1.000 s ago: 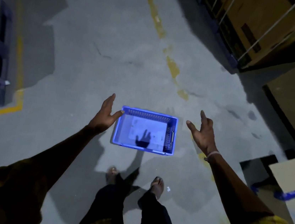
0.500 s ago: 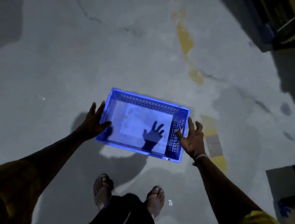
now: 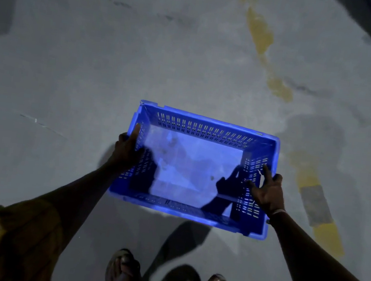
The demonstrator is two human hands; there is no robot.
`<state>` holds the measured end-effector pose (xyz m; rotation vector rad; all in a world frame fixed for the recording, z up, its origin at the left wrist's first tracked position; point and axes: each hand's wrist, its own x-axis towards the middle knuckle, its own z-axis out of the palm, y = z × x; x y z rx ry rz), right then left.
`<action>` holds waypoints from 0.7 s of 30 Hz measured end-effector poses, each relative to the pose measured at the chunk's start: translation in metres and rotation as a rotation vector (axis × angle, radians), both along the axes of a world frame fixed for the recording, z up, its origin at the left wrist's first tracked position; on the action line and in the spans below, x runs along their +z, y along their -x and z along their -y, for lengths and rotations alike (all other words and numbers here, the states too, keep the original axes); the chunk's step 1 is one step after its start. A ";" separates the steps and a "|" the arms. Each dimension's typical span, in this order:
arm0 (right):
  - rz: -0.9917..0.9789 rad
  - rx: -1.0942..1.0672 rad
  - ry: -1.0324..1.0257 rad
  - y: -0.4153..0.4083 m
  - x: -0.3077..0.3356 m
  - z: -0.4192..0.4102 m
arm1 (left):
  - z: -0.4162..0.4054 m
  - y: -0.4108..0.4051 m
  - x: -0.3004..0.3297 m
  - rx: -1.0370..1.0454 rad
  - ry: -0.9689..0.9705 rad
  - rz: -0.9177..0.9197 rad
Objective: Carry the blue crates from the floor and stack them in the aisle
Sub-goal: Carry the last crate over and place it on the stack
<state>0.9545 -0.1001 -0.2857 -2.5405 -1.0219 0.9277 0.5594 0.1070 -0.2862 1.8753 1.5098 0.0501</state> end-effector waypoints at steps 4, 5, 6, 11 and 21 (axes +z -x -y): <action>0.003 -0.065 -0.032 0.005 0.010 -0.008 | -0.002 -0.003 0.009 0.041 0.014 0.002; 0.005 -0.062 -0.039 0.005 0.015 -0.009 | -0.001 0.000 0.011 0.047 0.014 0.014; 0.011 -0.058 -0.050 0.005 0.021 -0.010 | 0.000 0.003 0.014 0.054 0.015 0.026; 0.035 0.023 -0.068 0.005 0.072 -0.024 | -0.002 0.024 0.055 0.070 0.007 0.019; 0.098 0.129 -0.133 0.035 0.283 -0.080 | -0.027 0.091 0.231 0.065 -0.050 0.022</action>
